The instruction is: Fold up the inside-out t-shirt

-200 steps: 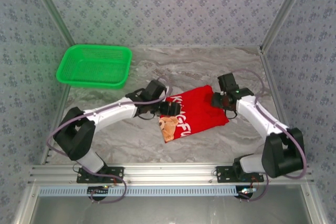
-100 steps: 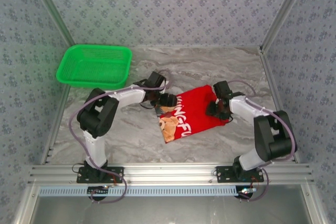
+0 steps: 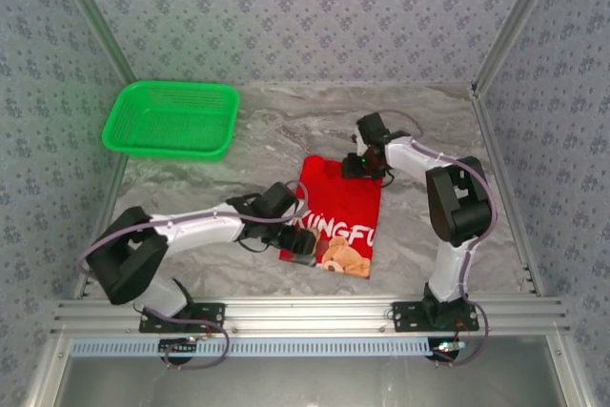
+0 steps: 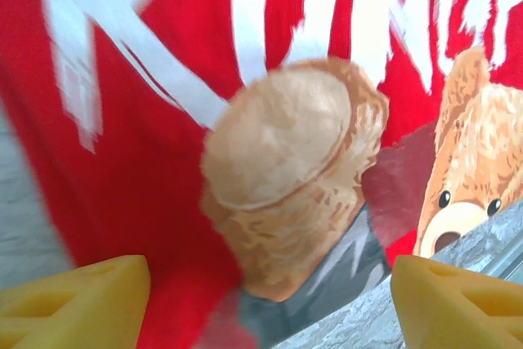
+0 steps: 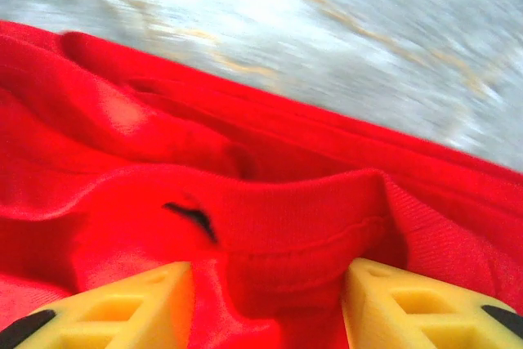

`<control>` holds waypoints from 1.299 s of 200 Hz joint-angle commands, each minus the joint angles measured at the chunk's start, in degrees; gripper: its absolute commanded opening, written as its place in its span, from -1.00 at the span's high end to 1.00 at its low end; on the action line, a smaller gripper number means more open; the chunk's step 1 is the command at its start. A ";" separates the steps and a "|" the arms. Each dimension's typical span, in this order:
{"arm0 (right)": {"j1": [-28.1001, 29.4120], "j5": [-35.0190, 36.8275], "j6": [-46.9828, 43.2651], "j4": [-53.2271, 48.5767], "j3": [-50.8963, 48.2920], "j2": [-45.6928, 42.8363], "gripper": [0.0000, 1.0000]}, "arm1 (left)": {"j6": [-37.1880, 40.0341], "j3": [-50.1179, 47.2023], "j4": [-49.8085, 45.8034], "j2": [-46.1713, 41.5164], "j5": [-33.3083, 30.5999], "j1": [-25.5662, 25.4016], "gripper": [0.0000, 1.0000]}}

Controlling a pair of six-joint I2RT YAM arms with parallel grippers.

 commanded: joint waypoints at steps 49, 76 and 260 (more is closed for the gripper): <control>-9.61 -5.45 0.10 1.89 -3.31 -7.78 -0.21 | 5.75 11.65 11.21 5.17 1.00 18.29 -0.70; -14.42 -8.97 1.67 2.96 -3.88 -5.02 -0.25 | 9.59 22.50 9.72 18.06 6.40 21.57 -0.70; -8.36 -17.15 6.93 11.54 -11.42 2.75 -0.11 | 11.27 38.91 4.82 41.37 23.86 20.51 -0.29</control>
